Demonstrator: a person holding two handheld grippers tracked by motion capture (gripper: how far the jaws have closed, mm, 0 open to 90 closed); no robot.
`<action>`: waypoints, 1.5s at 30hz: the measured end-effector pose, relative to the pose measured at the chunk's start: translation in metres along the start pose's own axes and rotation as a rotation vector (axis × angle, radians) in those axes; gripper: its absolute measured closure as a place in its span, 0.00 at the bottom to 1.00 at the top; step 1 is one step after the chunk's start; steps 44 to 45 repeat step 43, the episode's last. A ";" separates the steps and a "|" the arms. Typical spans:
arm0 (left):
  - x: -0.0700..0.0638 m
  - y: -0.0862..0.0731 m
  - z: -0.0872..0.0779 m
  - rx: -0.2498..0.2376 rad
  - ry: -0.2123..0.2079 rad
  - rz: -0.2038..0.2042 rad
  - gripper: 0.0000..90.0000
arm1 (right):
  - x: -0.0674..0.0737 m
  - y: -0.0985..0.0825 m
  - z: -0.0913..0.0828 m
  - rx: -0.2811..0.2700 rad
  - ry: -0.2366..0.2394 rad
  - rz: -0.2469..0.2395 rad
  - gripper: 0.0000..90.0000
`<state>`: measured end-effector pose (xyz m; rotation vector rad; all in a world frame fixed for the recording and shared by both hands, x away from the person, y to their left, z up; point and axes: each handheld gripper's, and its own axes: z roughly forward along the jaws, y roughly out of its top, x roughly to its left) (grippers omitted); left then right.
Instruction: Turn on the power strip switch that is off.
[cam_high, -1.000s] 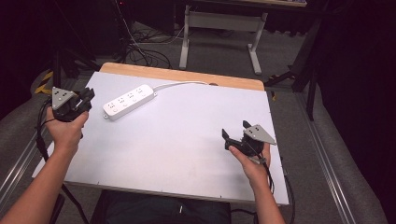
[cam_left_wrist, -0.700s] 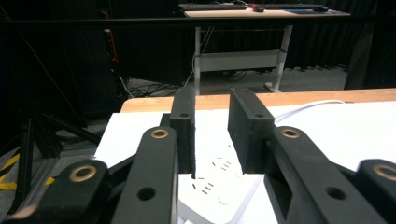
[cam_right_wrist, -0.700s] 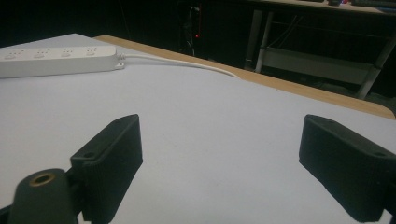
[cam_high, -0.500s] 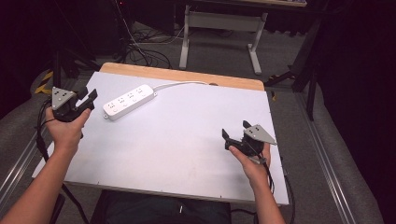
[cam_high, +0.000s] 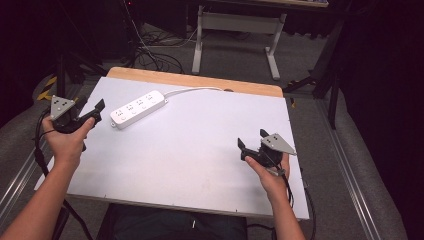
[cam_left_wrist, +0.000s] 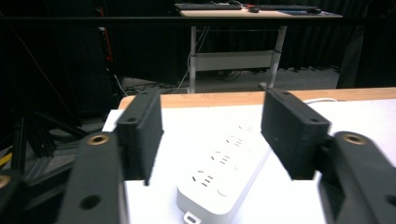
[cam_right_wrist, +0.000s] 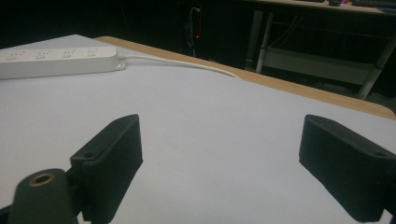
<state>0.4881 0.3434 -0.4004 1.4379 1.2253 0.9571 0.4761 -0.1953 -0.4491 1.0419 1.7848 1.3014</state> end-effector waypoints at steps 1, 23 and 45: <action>0.000 0.000 0.000 0.003 0.001 0.000 0.41 | 0.000 0.000 0.000 -0.001 0.002 0.001 0.15; 0.000 -0.003 0.004 0.027 0.021 0.009 0.05 | 0.000 0.000 0.001 0.002 0.003 -0.002 0.15; 0.001 -0.004 0.003 0.034 0.011 0.002 0.04 | 0.000 0.000 0.002 0.003 0.003 -0.004 0.15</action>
